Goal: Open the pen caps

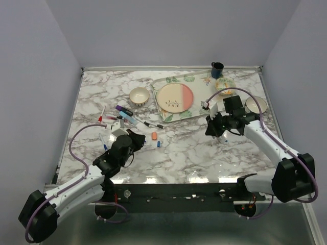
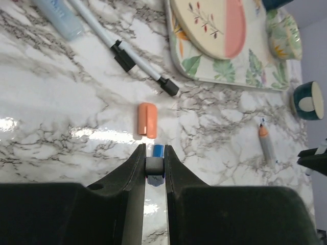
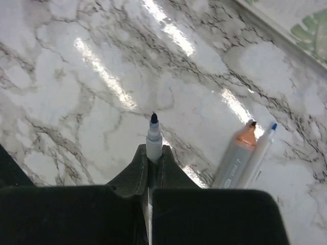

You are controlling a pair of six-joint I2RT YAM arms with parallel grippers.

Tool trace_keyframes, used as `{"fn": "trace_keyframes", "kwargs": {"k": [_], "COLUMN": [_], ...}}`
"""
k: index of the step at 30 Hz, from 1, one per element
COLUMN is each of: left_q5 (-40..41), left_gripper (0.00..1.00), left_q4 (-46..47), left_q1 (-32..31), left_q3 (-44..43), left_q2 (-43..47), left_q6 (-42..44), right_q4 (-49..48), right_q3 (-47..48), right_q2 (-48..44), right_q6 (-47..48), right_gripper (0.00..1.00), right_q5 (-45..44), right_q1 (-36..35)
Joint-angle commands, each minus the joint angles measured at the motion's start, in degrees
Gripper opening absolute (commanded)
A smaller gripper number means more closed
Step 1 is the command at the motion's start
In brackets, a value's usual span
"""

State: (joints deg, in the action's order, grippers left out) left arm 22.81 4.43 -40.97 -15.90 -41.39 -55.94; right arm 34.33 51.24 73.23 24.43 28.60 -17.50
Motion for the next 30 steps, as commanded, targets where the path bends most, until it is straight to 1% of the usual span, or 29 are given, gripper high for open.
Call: {"fn": "trace_keyframes", "kwargs": {"k": [1,10,15,22,26,27,30], "left_q5": [-1.71,-5.31,-7.25,-9.18,-9.8,-9.97,-10.24], "left_gripper": [0.0,0.01,0.03,0.05,0.06,0.07,0.09], "left_q4": [-2.49,2.69,4.71,7.0,7.61,7.7,7.61], "left_q1": [0.37,0.45,0.45,0.45,0.45,0.45,0.45], "left_q3": [1.31,1.58,1.05,0.87,0.7,0.7,0.35], "left_q2": [-2.55,-12.57,-17.66,-21.63,-23.04,-23.65,-24.97], "left_q6": [-1.71,-1.71,-1.8,-1.54,-1.36,-1.36,-1.36], "right_q4": [-0.67,2.14,3.47,3.73,3.99,4.26,5.05], "right_q3": [0.35,2.19,2.81,3.34,3.42,3.77,4.3], "right_q2": [2.61,8.85,11.4,13.16,14.56,15.01,17.02], "right_q6": [-1.66,-1.75,-1.05,-0.87,-0.7,-0.52,-0.08], "right_gripper": [0.05,0.07,0.09,0.1,0.11,0.11,0.12], "right_q5": [-7.76,-10.05,-9.0,-9.44,-8.13,-7.86,-6.89], "right_q1": [4.21,9.67,12.66,15.21,17.23,18.89,20.66]}}
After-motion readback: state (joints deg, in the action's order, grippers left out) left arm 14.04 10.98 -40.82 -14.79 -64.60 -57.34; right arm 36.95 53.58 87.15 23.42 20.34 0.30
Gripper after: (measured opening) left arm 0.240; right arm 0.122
